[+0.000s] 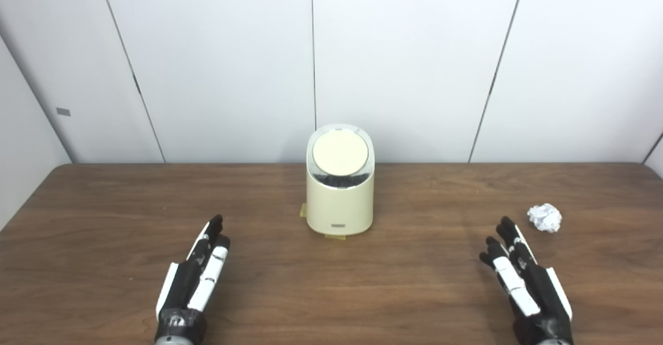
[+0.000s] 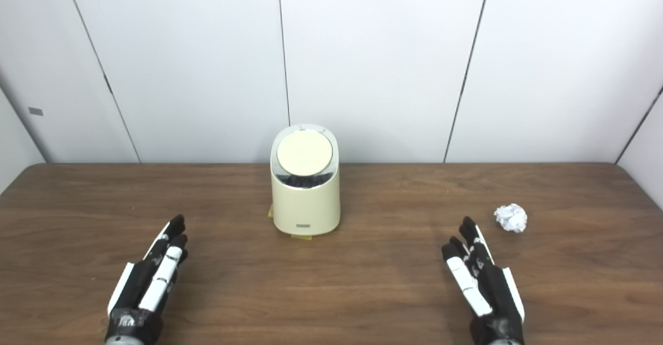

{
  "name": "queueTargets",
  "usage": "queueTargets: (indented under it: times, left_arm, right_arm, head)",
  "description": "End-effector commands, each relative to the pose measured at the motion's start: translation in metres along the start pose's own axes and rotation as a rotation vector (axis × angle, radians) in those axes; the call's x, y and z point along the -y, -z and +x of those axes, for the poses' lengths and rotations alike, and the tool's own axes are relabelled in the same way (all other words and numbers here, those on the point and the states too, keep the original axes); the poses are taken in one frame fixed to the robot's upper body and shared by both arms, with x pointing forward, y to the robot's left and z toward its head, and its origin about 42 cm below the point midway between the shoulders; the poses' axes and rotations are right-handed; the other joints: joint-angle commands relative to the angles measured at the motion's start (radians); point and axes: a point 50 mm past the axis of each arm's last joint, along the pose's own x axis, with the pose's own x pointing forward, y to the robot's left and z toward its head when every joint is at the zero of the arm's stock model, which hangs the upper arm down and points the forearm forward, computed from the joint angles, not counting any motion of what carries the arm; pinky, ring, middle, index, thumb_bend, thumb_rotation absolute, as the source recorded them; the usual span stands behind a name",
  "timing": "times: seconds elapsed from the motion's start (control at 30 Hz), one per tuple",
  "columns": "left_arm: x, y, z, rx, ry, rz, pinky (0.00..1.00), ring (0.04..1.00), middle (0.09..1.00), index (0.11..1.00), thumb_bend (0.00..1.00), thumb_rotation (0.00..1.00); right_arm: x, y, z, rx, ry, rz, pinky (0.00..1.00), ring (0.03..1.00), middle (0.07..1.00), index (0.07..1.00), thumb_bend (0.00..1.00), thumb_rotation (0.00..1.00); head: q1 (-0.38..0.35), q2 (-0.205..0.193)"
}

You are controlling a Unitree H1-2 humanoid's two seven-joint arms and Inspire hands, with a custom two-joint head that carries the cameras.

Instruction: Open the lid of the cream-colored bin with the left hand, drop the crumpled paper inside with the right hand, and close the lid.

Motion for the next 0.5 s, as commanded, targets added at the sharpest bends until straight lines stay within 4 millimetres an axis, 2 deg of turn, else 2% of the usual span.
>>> queueTargets:
  times: [0.0,0.13,0.27,0.33,0.43,0.47]
  left_arm:
    - [0.0,-0.003,-0.003,0.025,-0.01,0.004,0.94,0.967,0.977,1.0,0.55,0.56]
    - [0.003,-0.01,0.003,0.052,-0.029,0.0,0.86,0.935,0.958,1.0,0.65,0.41]
    - [0.002,-0.029,0.019,0.098,-0.048,0.053,0.84,0.93,0.942,0.988,0.75,0.39]
    - [0.003,-0.051,0.036,0.135,-0.054,0.094,0.85,0.933,0.946,0.985,0.79,0.38]
    - [0.005,-0.079,0.059,0.179,-0.064,0.159,0.95,0.937,0.933,0.976,0.82,0.38]
    - [0.006,-0.086,0.066,0.188,-0.065,0.178,0.95,0.924,0.927,0.967,0.83,0.36]
  right_arm:
    - [0.0,-0.012,0.005,0.082,-0.011,-0.004,0.86,0.942,0.979,0.969,0.61,0.62]
    - [0.003,-0.009,0.004,0.074,-0.014,-0.013,0.85,0.937,0.976,0.971,0.61,0.63]
    - [0.004,-0.004,0.006,0.065,-0.016,0.001,0.91,0.955,0.983,0.974,0.6,0.68]
    - [0.003,-0.001,0.009,0.065,-0.011,0.012,0.92,0.954,0.982,0.973,0.61,0.72]
    - [0.003,0.003,0.012,0.063,-0.006,0.022,0.92,0.953,0.982,0.972,0.63,0.76]
    - [0.003,0.004,0.013,0.063,-0.006,0.022,0.92,0.953,0.984,0.973,0.62,0.78]
  head:
    - [0.0,-0.001]
    - [-0.003,0.007]
    - [0.0,0.012]
    - [0.005,0.013]
    - [0.011,0.01]
    - [0.015,0.007]
